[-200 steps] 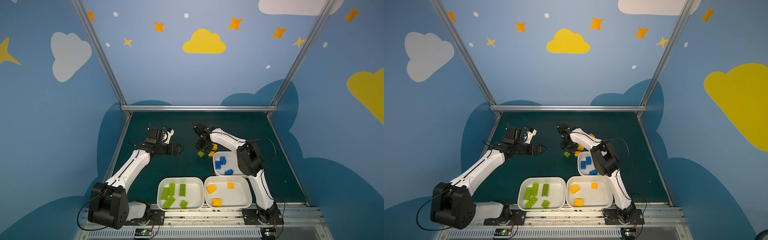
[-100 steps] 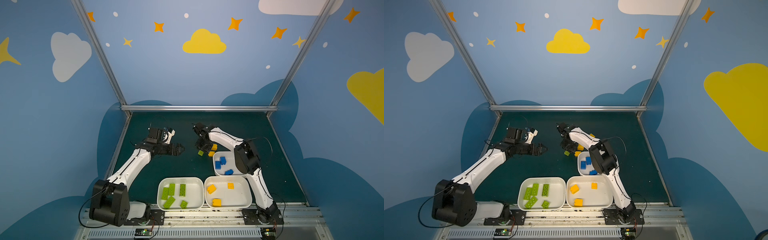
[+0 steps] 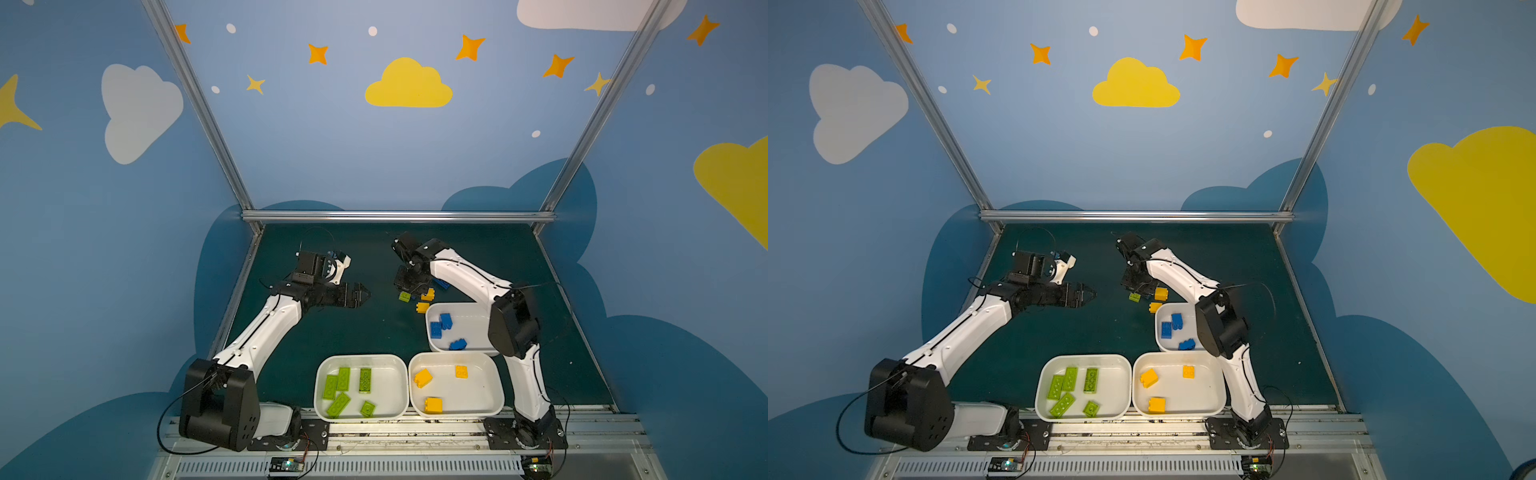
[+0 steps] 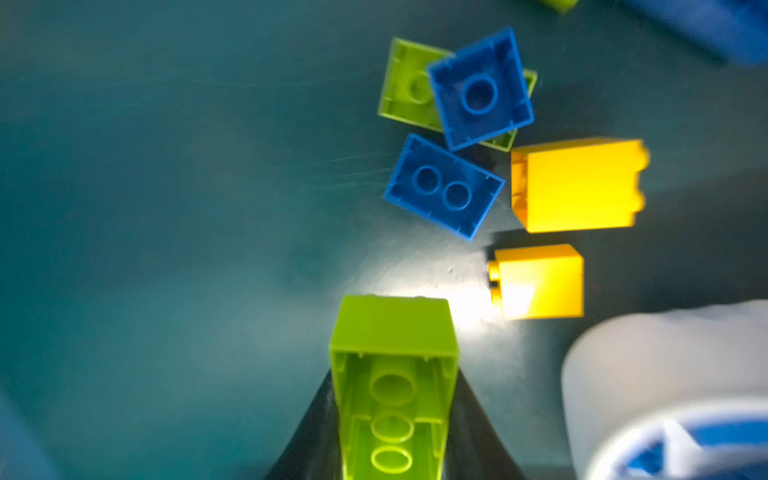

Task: Sort the legos into containers by color
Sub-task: 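Carry the lime-green brick to the nearest white bin and release it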

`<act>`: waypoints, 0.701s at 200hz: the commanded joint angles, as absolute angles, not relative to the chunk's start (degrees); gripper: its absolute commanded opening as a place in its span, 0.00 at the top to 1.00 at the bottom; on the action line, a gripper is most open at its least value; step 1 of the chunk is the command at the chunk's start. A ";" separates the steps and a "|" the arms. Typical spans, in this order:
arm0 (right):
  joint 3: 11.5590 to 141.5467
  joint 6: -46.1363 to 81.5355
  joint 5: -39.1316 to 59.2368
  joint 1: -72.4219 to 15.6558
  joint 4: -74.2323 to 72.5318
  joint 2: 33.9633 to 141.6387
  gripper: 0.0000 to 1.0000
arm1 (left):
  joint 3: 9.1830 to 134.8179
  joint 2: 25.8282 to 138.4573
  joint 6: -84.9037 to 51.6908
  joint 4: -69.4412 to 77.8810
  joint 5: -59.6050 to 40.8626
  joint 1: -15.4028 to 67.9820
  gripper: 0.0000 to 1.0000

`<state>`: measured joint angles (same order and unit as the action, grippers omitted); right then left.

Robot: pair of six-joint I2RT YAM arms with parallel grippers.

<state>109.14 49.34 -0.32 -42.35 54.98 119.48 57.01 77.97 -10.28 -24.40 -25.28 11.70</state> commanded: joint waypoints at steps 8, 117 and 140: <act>102.24 23.12 6.80 -46.43 48.45 111.02 0.70 | 58.62 77.93 -9.41 -25.93 -21.80 10.84 0.00; 78.80 -26.53 26.22 -61.26 46.85 98.40 0.67 | 59.68 79.44 -9.76 -25.76 -21.70 6.06 0.01; 77.56 -28.83 23.02 -64.23 45.78 99.78 0.67 | 59.15 79.62 -9.83 -25.68 -21.78 5.94 0.00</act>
